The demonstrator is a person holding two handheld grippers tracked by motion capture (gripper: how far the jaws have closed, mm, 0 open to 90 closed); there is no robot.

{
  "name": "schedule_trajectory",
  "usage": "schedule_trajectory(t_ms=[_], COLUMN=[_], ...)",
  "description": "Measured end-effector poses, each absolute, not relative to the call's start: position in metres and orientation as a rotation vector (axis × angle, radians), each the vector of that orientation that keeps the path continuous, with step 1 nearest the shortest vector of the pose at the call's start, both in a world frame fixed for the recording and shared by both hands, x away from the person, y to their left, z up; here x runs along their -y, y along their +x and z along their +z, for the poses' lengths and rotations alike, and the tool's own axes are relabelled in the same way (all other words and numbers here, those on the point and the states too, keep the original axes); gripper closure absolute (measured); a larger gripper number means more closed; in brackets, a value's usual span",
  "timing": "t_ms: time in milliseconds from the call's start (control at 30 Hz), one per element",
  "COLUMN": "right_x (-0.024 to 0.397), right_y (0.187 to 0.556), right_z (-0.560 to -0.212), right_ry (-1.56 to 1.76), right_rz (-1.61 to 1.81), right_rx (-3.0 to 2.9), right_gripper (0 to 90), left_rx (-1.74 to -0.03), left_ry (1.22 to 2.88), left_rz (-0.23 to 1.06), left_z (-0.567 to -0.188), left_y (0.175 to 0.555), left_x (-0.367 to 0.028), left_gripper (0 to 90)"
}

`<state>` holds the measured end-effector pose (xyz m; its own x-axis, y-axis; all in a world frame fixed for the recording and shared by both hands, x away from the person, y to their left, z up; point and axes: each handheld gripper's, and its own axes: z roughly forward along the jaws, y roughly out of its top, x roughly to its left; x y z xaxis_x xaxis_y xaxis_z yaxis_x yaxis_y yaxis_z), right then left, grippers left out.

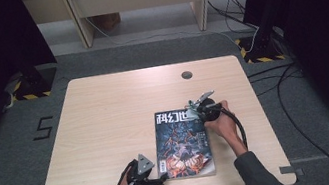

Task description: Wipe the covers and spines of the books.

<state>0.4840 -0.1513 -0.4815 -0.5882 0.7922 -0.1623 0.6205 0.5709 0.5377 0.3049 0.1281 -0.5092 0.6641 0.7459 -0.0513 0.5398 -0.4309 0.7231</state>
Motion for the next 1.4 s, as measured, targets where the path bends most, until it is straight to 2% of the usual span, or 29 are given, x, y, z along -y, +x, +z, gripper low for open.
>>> schedule_trajectory(t_ms=[500,800,1067,1400], right_x=[0.126,0.068,0.042,0.053], right_y=[0.48,0.477,0.475,0.481], right_z=[-0.481,-0.483,-0.485,-0.484], right_ry=[1.015,0.879,0.839,0.86], right_rz=[0.537,0.621,0.672,0.668], right_rx=[-2.45,-2.534,-2.554,-2.549], right_gripper=[79.2,79.2,79.2,79.3], left_rx=[-0.991,-0.987,-0.986,-0.986], left_ry=[2.14,2.141,2.141,2.142], left_rz=[0.345,0.346,0.344,0.346], left_z=[-0.51,-0.51,-0.51,-0.51], left_y=[0.306,0.306,0.306,0.306], left_x=[-0.129,-0.129,-0.129,-0.129], left_gripper=[25.1,25.1,25.1,25.1])
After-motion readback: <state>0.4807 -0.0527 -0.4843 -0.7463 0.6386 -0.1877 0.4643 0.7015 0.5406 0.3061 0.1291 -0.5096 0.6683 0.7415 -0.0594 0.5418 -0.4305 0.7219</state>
